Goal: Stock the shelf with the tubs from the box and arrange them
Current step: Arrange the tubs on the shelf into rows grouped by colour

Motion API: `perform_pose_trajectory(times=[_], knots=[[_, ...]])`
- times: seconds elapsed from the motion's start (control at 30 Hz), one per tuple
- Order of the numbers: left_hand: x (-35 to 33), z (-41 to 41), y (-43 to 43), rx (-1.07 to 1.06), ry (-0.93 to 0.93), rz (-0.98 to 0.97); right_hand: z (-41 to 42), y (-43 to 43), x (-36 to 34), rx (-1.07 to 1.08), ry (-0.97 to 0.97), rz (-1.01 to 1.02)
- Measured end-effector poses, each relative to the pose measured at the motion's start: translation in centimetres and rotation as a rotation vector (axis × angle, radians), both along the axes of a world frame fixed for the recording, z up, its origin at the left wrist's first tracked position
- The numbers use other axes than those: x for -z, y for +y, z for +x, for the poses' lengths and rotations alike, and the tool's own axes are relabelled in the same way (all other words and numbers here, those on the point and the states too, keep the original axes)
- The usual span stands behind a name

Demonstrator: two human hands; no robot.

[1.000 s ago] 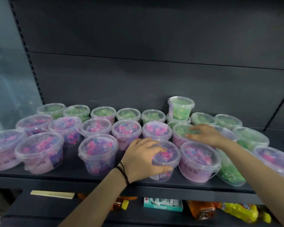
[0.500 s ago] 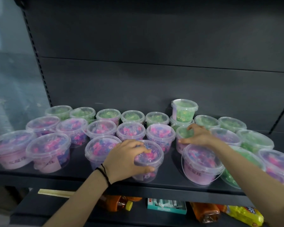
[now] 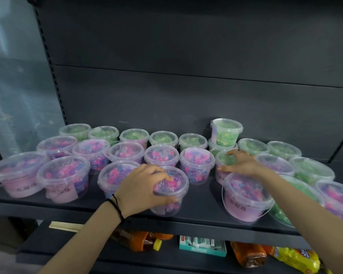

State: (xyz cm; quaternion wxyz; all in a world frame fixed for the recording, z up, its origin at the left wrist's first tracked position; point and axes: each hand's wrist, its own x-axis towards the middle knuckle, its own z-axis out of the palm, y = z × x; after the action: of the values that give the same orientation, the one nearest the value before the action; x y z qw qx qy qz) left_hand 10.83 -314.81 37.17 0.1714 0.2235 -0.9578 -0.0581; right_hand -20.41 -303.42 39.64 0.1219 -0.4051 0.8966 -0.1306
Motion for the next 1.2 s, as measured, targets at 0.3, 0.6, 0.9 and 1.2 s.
perform_pose_trajectory(times=[0.3, 0.6, 0.9, 1.2], knots=[[-0.7, 0.1, -1.4, -0.116, -0.147, -0.015, 3.3, -2.8, -1.0, -0.274, 0.045, -0.214], [-4.4, 1.5, -4.6, -0.030, 0.382, 0.401, 7.3, -13.7, -3.1, -0.345, -0.079, -0.350], [-6.8, 2.2, -12.4, -0.081, 0.491, 0.321, 8.1, -24.0, -1.7, -0.124, 0.024, 0.121], [-5.7, 1.9, -15.0, -0.057, 0.438, 0.350, 9.1, -25.8, -1.4, -0.106, 0.050, 0.262]])
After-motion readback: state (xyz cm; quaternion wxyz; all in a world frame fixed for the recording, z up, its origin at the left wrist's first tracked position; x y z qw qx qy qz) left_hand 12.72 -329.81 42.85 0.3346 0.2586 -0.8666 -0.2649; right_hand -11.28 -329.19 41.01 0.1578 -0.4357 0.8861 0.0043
